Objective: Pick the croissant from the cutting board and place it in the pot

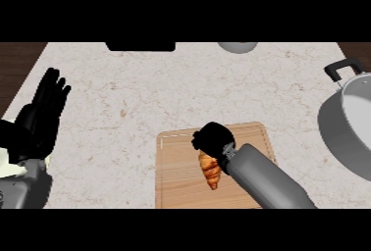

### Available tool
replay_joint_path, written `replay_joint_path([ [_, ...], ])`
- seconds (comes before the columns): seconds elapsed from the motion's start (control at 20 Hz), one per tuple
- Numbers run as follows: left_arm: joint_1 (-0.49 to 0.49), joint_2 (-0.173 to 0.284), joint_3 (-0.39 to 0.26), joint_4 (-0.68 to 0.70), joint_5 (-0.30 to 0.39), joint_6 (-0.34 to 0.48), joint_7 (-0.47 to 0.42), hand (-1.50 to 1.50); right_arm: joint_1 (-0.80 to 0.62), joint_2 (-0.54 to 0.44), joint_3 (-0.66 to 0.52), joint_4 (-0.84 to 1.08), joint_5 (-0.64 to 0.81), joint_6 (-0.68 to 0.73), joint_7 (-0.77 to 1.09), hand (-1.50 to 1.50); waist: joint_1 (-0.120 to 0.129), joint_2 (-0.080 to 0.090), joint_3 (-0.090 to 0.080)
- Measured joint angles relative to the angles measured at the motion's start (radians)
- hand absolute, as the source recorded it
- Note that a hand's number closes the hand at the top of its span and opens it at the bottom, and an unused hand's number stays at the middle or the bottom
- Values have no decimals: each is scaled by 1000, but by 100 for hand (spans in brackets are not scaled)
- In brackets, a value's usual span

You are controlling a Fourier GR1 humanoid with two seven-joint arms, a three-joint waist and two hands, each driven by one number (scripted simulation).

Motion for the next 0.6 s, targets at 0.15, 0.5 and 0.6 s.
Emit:
replay_joint_path([
  [0.15,-9,-4,10,-3,-4,-6,12,0,-3,-1,-10,19,29,-27,-58,150,0,-2,0],
  [0.5,-9,-19,27,16,-23,-25,-7,0,13,11,-31,20,96,-39,-109,150,-4,-5,0],
  [0.6,-12,-22,28,13,-31,-16,3,0,89,-7,-40,-53,90,-69,-96,150,-13,-6,0],
])
